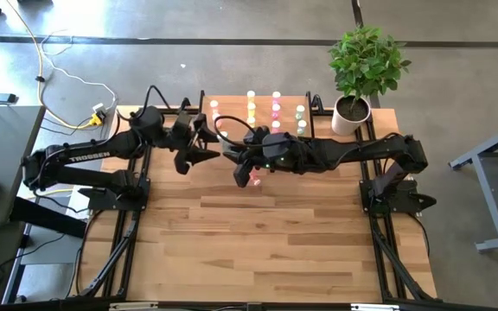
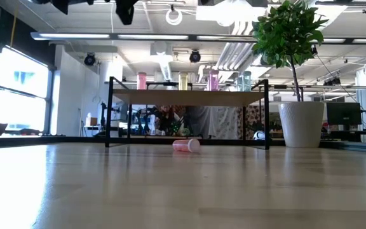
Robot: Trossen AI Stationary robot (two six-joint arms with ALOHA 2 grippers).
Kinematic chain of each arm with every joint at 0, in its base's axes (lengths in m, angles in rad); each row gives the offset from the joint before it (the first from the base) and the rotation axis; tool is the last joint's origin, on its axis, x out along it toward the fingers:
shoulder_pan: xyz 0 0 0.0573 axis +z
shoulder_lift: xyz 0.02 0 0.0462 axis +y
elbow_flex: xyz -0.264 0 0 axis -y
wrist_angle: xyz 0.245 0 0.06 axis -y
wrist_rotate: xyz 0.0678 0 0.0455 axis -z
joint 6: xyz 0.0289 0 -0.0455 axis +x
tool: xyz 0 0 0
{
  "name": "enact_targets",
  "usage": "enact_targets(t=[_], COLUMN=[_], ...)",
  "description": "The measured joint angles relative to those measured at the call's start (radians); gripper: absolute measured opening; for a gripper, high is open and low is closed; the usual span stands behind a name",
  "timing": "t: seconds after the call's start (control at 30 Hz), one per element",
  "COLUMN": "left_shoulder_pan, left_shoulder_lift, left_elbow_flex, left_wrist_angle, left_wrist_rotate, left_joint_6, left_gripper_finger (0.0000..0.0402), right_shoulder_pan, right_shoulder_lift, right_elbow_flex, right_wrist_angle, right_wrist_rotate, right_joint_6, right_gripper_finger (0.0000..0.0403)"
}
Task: Pick and place medicine bottles onto shelf by color
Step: Put the blue pill bottle on the shelf aligned with the blue pill bottles
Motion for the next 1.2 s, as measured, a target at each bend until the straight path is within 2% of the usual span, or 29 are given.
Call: enact_targets(t=[0.1,0.3,0.43,0.87,1.2], left_shoulder_pan=[-0.023,-0.069,-0.092,-0.102,-0.102], left_shoulder_lift=[0.000,0.000,0.000,0.000,0.000], left_elbow_flex=[0.000,0.000,0.000,0.000,0.000], left_wrist_angle=[0.019,0.031,0.049,0.057,0.056], left_wrist_rotate=[-0.017,-0.128,-0.164,-0.168,-0.167], left_joint_6=[0.000,0.000,0.005,0.018,0.026], left_gripper_finger=[0.0243,0.0242,0.0227,0.0128,0.0091], right_shoulder_pan=[0.000,0.000,0.000,0.000,0.000], right_shoulder_lift=[0.000,0.000,0.000,0.000,0.000], right_elbow_flex=[0.000,0.000,0.000,0.000,0.000], right_wrist_angle=[0.009,0.052,0.055,0.057,0.057], right_wrist_rotate=[-0.003,-0.030,-0.034,-0.042,-0.055], right_joint_6=[0.002,-0.001,0.000,0.000,-0.001], right_gripper_finger=[0.0079,0.0079,0.0079,0.0079,0.0081])
